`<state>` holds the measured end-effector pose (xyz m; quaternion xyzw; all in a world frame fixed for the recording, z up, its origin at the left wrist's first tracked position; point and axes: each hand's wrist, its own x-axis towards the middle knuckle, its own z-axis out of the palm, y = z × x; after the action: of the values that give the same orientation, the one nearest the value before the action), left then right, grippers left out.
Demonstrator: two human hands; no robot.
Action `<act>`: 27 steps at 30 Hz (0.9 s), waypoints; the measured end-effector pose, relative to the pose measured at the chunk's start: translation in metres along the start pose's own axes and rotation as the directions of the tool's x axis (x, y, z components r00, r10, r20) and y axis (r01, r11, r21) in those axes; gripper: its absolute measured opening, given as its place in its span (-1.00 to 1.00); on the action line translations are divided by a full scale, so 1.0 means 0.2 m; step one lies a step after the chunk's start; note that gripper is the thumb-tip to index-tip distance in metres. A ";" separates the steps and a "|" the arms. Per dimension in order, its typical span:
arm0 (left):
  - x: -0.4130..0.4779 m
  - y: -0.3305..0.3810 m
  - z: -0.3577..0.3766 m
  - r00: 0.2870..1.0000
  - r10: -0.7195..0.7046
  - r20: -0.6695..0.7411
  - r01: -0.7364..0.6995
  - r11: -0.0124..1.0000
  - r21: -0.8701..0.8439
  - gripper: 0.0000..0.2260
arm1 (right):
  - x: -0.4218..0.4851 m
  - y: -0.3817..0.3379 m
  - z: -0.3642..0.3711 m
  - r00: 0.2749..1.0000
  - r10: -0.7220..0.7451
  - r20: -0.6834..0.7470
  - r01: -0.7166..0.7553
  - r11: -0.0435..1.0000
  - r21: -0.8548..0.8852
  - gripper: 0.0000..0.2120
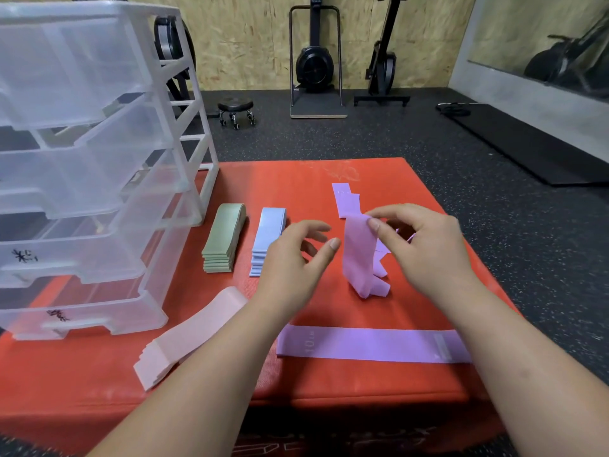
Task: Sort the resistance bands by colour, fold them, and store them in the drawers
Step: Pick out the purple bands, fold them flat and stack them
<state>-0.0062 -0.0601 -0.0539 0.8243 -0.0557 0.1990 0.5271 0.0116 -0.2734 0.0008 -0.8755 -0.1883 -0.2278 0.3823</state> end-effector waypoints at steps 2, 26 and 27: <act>0.00 0.00 0.00 0.999 0.012 -0.031 -0.012 1.000 0.007 -0.81 | 0.01 0.01 -0.03 0.996 0.049 0.072 -0.047 0.998 -0.029 -0.88; -0.01 0.13 0.12 0.981 0.094 0.168 -0.066 0.984 -0.167 -0.68 | -0.02 0.04 -0.16 0.970 0.194 0.147 -0.238 0.883 0.404 -0.64; -0.01 0.14 0.12 0.976 0.103 0.191 -0.069 0.982 -0.177 -0.66 | -0.02 0.04 -0.16 0.970 0.181 0.165 -0.235 0.876 0.422 -0.65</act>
<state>-0.0090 -0.0944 -0.0398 0.7892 -0.1607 0.1329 0.5776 0.0032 -0.3029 0.0132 -0.7943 -0.1619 -0.0839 0.5795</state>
